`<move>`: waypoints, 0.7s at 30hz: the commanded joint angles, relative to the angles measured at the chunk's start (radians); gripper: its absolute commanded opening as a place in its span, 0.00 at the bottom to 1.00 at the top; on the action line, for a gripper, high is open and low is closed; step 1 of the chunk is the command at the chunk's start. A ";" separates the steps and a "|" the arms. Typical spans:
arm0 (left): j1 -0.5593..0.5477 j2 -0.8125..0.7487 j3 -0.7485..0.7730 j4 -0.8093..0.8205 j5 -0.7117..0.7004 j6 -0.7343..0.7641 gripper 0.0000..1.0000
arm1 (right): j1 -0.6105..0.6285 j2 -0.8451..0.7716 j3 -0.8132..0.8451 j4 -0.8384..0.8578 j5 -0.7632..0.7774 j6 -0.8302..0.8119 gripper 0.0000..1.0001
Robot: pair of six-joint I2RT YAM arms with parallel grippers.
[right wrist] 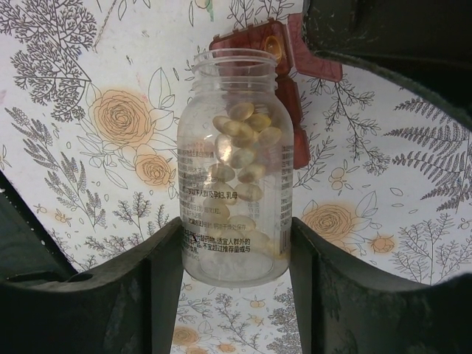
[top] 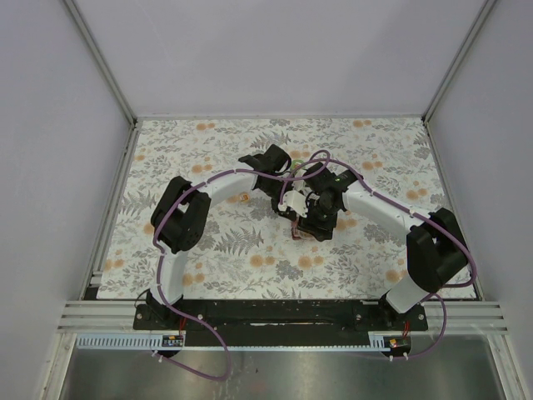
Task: Sort the pills into containers
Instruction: Pour the pill into the pill container.
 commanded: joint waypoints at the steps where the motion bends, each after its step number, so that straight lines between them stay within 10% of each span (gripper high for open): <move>1: -0.018 -0.062 -0.002 -0.012 0.075 0.024 0.23 | -0.002 -0.004 -0.017 0.043 0.078 0.023 0.00; 21: -0.019 -0.061 0.001 -0.012 0.088 0.021 0.23 | -0.004 0.032 0.019 -0.005 0.118 0.013 0.00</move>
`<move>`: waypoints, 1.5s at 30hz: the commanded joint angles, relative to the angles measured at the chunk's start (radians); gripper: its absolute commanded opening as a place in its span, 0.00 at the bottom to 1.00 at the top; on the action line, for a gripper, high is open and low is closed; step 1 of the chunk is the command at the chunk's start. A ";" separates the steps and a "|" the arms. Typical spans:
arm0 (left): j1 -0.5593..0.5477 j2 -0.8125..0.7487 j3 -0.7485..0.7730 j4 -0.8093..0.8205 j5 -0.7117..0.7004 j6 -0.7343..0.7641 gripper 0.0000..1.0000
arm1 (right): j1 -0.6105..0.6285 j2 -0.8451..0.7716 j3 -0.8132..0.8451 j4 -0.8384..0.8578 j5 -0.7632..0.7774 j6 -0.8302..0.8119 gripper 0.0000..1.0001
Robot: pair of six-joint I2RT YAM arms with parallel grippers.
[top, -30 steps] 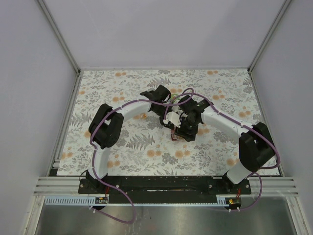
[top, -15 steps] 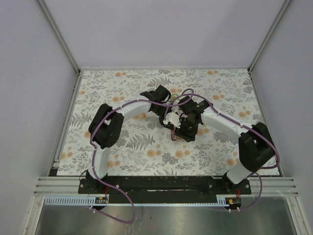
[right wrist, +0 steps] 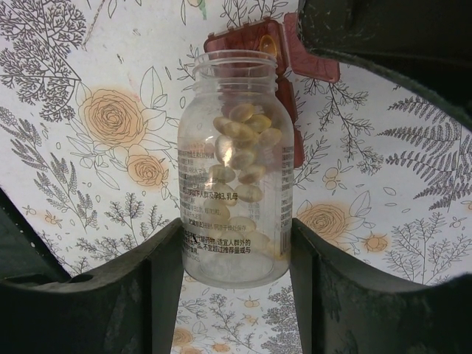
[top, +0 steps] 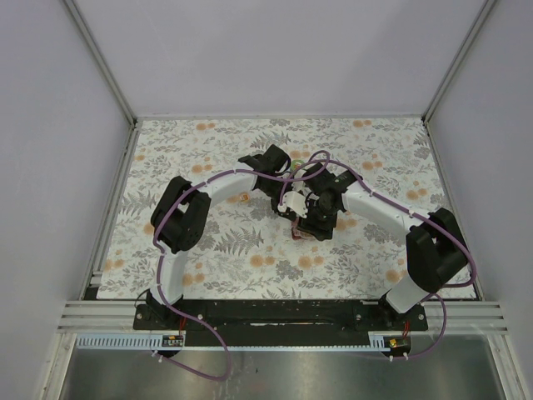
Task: Sort the pills into containers
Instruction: Pour the pill into the pill container.
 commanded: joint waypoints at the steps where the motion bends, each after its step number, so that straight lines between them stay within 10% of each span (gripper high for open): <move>1: -0.019 -0.061 0.007 -0.019 0.090 0.017 0.23 | -0.007 0.032 0.031 -0.023 0.096 0.023 0.00; 45: -0.021 -0.042 0.015 -0.019 0.109 0.009 0.21 | -0.004 0.095 0.091 -0.094 0.127 0.023 0.00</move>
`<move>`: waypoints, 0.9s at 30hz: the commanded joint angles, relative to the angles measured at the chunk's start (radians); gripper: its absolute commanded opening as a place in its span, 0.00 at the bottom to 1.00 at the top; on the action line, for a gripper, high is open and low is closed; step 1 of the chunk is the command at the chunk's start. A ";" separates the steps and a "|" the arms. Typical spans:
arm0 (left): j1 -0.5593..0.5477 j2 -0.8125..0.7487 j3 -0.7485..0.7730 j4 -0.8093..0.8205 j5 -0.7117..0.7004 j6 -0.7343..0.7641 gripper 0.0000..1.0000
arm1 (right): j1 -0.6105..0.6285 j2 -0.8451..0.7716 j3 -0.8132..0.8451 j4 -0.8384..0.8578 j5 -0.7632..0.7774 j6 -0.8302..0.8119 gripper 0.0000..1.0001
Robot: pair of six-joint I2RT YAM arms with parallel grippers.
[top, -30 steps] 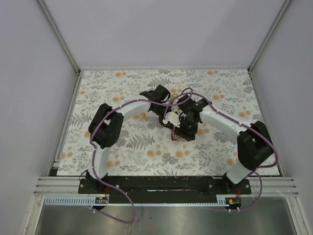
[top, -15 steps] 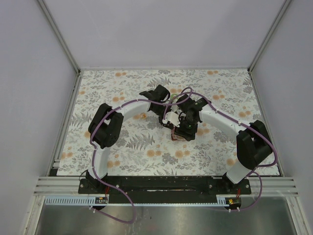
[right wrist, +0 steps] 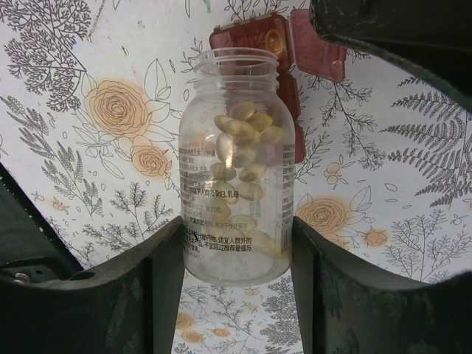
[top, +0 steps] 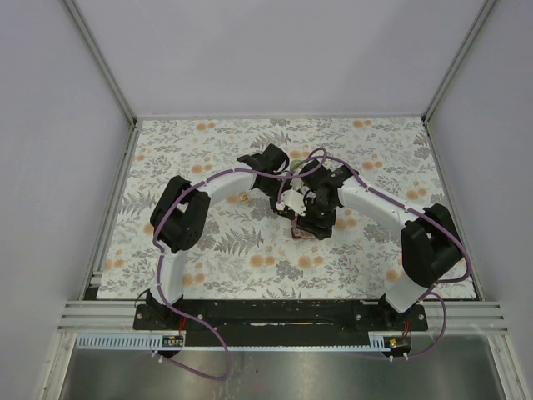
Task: Sort the pills into containers
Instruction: Pour the pill into the pill container.
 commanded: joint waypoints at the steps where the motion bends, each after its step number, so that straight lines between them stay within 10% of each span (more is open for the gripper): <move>1: -0.031 -0.042 0.014 -0.020 0.111 0.010 0.21 | -0.004 0.047 0.020 -0.020 0.125 0.031 0.00; 27: -0.031 -0.036 0.020 -0.018 0.133 -0.006 0.24 | 0.011 0.062 0.050 -0.052 0.162 0.043 0.00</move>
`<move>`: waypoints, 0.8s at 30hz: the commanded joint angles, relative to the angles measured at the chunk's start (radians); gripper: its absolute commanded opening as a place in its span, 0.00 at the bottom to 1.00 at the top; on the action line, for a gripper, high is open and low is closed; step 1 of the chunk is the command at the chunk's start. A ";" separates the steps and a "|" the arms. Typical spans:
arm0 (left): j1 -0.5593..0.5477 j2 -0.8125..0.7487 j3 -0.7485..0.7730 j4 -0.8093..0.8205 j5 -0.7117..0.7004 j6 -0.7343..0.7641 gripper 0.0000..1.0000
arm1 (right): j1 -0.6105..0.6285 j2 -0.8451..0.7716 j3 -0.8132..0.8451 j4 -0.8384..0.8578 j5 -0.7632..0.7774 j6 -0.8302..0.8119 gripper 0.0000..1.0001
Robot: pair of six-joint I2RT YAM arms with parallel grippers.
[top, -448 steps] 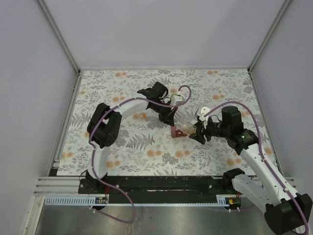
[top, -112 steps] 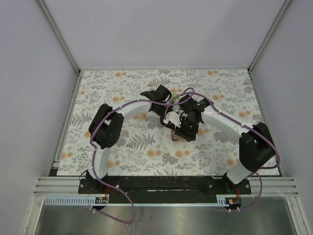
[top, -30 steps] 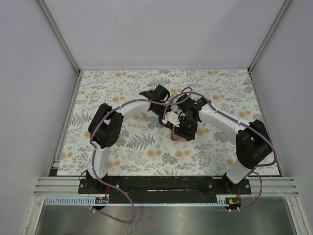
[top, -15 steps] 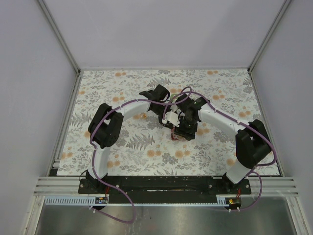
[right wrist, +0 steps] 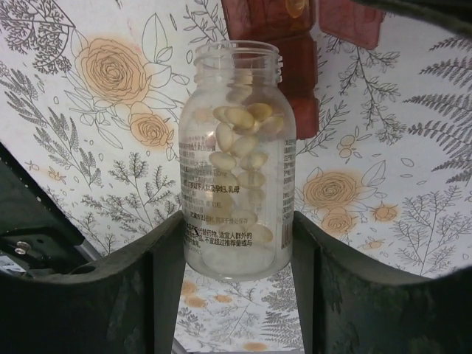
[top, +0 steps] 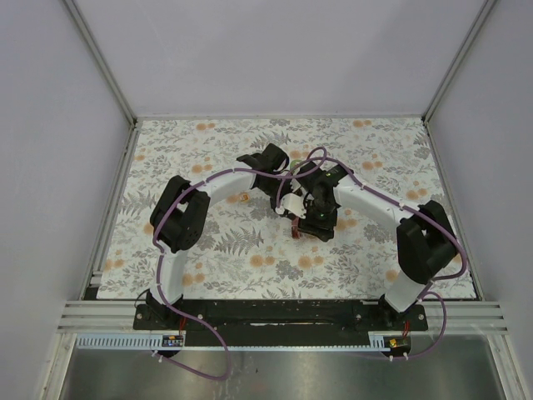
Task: Sort the pills into containers
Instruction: Pour the pill into the pill container.
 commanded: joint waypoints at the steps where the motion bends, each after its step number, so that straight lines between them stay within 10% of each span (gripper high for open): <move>1: -0.034 -0.039 0.015 -0.015 0.121 -0.007 0.24 | -0.007 0.036 0.020 0.016 0.105 0.045 0.00; 24: -0.034 -0.038 0.001 -0.002 0.101 -0.012 0.25 | -0.018 -0.028 0.008 0.122 0.035 0.116 0.00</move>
